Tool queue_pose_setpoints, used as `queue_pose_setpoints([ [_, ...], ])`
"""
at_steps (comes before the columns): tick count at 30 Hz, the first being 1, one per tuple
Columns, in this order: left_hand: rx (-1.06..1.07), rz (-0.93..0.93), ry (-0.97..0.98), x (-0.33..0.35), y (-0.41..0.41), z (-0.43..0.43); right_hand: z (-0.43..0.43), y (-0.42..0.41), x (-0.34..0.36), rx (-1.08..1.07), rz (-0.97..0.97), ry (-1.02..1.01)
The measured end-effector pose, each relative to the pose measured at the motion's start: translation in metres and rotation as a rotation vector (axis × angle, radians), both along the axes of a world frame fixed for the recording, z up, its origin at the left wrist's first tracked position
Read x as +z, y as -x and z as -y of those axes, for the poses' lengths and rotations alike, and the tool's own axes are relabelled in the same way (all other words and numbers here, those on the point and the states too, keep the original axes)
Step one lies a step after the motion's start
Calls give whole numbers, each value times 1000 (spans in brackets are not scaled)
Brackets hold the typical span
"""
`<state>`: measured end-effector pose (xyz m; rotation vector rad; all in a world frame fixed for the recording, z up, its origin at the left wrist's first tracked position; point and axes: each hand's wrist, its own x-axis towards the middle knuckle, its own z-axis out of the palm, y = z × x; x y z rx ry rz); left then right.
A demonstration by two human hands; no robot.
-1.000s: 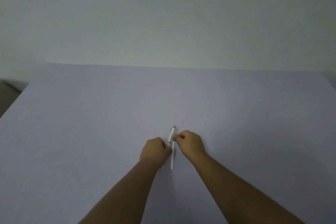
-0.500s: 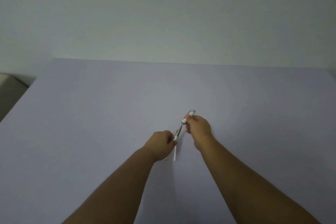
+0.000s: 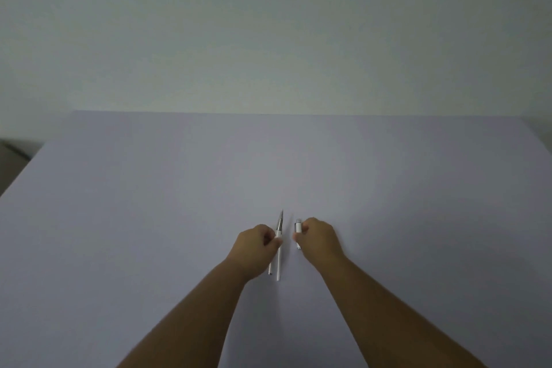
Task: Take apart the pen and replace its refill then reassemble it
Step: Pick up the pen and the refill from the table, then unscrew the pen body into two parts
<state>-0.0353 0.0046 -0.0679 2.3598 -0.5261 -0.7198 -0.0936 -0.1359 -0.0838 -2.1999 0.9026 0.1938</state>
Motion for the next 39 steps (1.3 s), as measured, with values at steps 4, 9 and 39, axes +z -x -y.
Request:
queue_pose_setpoints([
  [4, -1, 2, 0, -1, 1, 0, -4, 2, -5, -23, 23, -9],
  [9, 5, 14, 6, 3, -1, 1, -3, 5, -4, -54, 43, -50],
  [39, 115, -250, 335, 40, 5, 14, 10, -6, 55, -265, 323, -795],
])
